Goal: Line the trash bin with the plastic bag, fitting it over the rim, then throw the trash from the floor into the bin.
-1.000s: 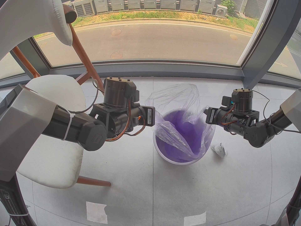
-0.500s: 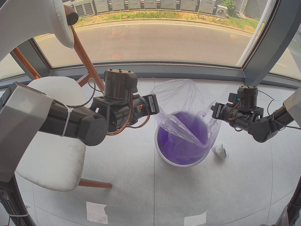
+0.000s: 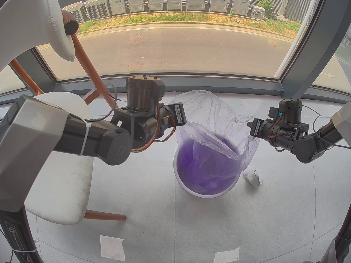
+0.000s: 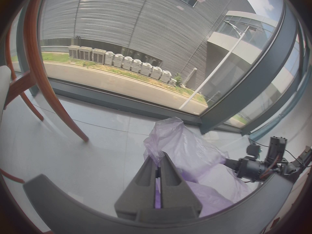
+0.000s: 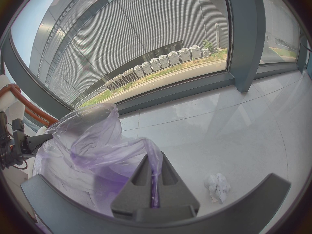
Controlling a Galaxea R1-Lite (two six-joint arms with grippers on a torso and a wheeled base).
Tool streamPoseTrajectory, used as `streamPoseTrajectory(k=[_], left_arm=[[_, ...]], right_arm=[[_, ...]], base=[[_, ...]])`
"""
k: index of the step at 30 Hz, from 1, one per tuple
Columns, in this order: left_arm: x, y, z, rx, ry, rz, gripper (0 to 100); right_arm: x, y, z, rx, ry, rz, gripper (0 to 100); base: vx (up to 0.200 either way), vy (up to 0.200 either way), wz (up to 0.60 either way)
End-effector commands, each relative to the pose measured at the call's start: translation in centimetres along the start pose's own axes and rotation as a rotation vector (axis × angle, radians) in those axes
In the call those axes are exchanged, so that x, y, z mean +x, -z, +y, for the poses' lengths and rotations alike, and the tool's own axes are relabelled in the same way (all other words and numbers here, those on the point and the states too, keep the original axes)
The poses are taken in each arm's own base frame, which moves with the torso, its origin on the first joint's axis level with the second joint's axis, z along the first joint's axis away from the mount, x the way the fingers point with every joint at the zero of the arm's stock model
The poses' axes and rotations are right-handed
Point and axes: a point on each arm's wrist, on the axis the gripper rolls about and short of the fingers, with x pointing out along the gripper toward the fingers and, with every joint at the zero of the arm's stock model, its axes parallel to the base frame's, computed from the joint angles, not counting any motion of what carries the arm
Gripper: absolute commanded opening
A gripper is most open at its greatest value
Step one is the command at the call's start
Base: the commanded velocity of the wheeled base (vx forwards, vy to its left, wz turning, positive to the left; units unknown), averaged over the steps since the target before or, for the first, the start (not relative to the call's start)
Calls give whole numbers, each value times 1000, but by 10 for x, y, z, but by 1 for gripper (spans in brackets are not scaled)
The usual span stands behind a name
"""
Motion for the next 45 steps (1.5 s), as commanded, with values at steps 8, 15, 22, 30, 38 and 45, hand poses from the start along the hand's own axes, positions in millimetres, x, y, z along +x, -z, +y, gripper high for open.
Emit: streamPoseTrajectory(k=[8, 15, 22, 30, 38, 45], left_arm=[[14, 16, 23, 4, -124, 106, 0], [31, 29, 34, -2, -148, 124, 0], [46, 29, 32, 2, -157, 151, 0], [68, 52, 55, 7, -218, 210, 0], [73, 74, 62, 20, -247, 283, 0], [73, 76, 63, 20, -251, 292, 0]], right_arm=[[11, 6, -16, 13, 45, 44, 0], [31, 13, -33, 24, 77, 57, 0], [52, 19, -41, 24, 87, 62, 0], [75, 41, -52, 27, 105, 104, 0], [79, 62, -67, 40, 137, 160, 0], [74, 73, -68, 42, 140, 196, 0]], base=[[0, 0, 0], [0, 0, 0], [0, 0, 0], [0, 0, 0], [0, 0, 0], [0, 0, 0]])
